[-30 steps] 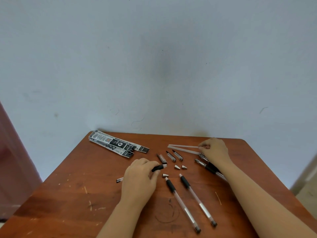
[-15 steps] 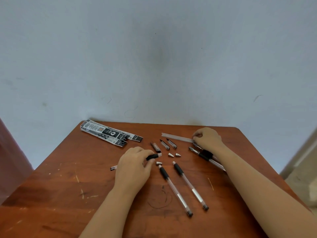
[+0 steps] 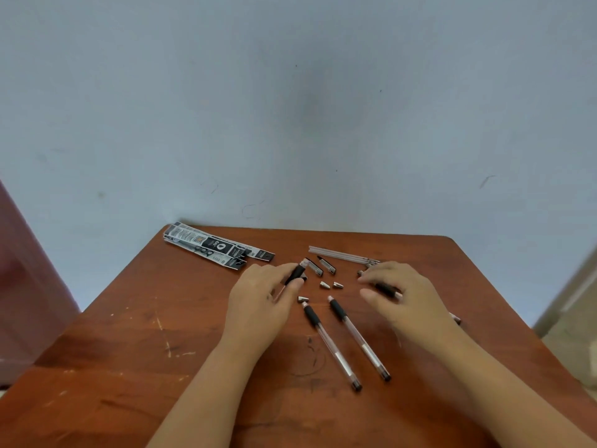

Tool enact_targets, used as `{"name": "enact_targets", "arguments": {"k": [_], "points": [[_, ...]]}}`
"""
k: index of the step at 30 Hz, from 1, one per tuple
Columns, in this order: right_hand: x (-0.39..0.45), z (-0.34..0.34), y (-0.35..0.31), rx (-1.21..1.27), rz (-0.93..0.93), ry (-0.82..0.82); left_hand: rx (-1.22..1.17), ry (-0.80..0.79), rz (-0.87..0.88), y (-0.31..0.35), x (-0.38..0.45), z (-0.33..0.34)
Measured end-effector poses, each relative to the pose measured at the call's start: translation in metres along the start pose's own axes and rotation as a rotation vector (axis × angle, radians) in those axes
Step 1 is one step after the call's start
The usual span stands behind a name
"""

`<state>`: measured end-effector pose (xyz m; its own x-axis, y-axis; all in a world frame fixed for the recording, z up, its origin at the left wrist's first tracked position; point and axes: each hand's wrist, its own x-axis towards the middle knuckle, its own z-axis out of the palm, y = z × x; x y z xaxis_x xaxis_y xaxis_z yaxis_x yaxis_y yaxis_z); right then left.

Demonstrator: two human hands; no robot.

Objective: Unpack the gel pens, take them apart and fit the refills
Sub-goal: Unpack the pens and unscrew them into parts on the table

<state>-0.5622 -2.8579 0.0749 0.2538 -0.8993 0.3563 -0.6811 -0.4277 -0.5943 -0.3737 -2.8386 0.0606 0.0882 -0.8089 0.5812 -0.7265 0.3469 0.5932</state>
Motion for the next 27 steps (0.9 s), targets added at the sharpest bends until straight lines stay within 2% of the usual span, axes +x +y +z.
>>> {"name": "enact_targets", "arguments": {"k": [4, 7, 10, 17, 21, 23, 27], "points": [[-0.011, 0.011, -0.008, 0.116, -0.044, -0.079, -0.501, 0.070, -0.382, 0.008, 0.000, -0.008], [-0.012, 0.015, -0.011, 0.122, -0.086, -0.136, -0.853, 0.039, -0.464, 0.009, 0.002, -0.013], [-0.013, 0.017, -0.012, 0.108, -0.139, -0.183, -0.973, -0.022, -0.451, 0.011, 0.001, -0.010], [-0.012, 0.010, -0.010, 0.019, -0.153, -0.189, -0.939, -0.153, -0.436, 0.010, -0.003, 0.008], [-0.009, 0.005, -0.006, -0.068, -0.156, -0.214, -0.784, -0.208, -0.411, 0.008, -0.004, 0.015], [-0.006, -0.003, -0.002, -0.138, -0.134, -0.203, -0.672, -0.221, -0.425, 0.003, -0.003, 0.016], [-0.001, -0.019, 0.009, -0.315, -0.020, -0.199, -0.213, -0.218, -0.339, -0.011, 0.000, 0.015]]}}
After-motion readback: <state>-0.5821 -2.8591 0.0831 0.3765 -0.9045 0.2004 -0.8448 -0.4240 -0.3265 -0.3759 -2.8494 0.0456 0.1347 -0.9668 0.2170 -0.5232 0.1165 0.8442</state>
